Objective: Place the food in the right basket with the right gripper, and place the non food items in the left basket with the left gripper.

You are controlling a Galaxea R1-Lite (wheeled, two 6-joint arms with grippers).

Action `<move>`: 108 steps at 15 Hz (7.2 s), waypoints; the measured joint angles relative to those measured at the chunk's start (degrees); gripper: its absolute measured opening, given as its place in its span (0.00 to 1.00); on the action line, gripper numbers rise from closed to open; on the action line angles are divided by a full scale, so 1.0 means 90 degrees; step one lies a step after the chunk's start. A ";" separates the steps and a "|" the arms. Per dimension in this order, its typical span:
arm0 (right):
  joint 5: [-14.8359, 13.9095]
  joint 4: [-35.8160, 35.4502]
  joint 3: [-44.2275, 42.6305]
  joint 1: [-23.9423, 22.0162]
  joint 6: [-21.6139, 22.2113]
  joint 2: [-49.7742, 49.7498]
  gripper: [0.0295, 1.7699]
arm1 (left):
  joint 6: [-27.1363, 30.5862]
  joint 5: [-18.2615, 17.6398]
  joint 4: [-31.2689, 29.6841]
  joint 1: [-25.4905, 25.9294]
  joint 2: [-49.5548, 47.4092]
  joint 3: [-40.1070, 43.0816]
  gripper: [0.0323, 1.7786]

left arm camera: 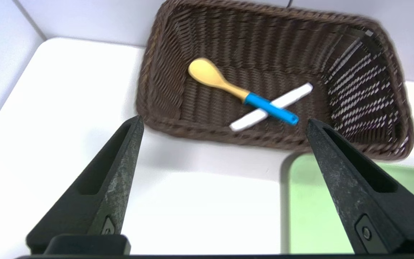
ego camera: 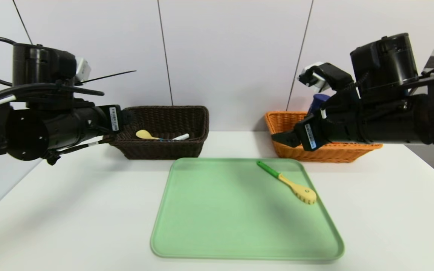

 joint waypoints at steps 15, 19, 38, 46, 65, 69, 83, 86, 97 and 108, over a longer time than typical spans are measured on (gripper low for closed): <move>0.0462 0.3688 -0.1986 -0.0145 0.0404 0.2151 0.96 | -0.0008 0.0005 -0.0012 0.0200 -0.1021 0.1005 0.94; 0.0501 0.3029 -0.2098 -0.0364 0.0340 0.2663 0.96 | 0.0004 -0.0135 -0.0015 0.0393 -0.1024 0.1088 0.95; 0.0672 0.2977 -0.1903 -0.0429 0.0291 0.2911 0.96 | -0.0012 -0.0148 -0.0019 0.0490 -0.1027 0.1243 0.95; 0.0672 0.2545 -0.1516 -0.0429 0.0291 0.2775 0.48 | 0.0007 -0.0180 -0.0022 0.0577 -0.1097 0.1253 0.95; 0.1104 -0.1735 -0.2139 0.1243 0.0098 0.1722 0.05 | -0.0003 -0.0233 -0.0022 0.0626 -0.1306 0.1433 0.95; 0.0829 -0.3396 -0.2861 0.1409 0.0070 0.2807 0.05 | -0.0009 -0.0217 -0.0022 0.0623 -0.1382 0.1510 0.95; 0.0037 -0.5272 -0.4240 0.1457 -0.0391 0.5289 0.05 | -0.0076 -0.0333 -0.0031 0.0623 -0.1452 0.1780 0.95; 0.0031 -0.5172 -0.4240 0.1457 -0.0413 0.5376 0.05 | -0.0116 -0.0340 -0.0031 0.0626 -0.1452 0.1780 0.95; -0.0238 -0.5239 -0.4242 0.1287 -0.0861 0.5124 0.74 | -0.0134 -0.0318 -0.0643 0.0669 -0.1418 0.1743 0.95; -0.1219 -0.4028 -0.0672 -0.0840 -0.1598 0.1140 0.91 | -0.0085 -0.0321 -0.1730 0.0939 -0.1372 0.1776 0.95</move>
